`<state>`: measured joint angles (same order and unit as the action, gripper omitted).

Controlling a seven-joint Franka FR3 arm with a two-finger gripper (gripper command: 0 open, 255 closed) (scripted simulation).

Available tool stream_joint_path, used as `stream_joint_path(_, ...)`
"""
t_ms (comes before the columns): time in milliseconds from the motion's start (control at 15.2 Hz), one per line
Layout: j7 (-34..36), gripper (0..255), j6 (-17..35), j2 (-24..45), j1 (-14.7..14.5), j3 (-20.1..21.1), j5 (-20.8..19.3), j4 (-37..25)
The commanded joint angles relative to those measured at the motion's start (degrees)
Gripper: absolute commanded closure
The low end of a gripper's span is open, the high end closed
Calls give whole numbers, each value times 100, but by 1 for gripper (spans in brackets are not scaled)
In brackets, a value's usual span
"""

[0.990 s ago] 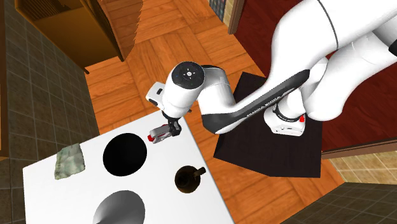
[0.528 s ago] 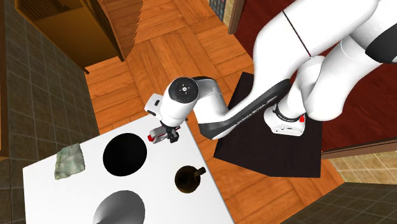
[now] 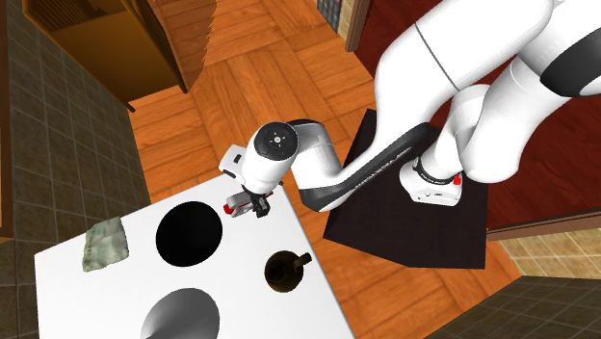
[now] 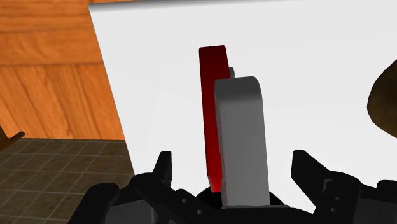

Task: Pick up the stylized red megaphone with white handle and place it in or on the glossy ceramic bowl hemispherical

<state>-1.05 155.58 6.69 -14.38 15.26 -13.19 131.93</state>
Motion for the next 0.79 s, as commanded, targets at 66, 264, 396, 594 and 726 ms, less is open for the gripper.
stream_joint_path(66, 0, 0, 0, 0, 0, 0, 0, 0)
stream_joint_path(264, 0, 255, 0, 0, 0, 0, 0, 0)
stream_joint_path(396, -1, 255, 0, -1, 0, 0, 1, 1)
stream_joint_path(594, 0, 255, 3, 0, 1, -1, -1, 3)
stream_joint_path(726, 0, 255, 1, 1, 1, 0, -1, -1)
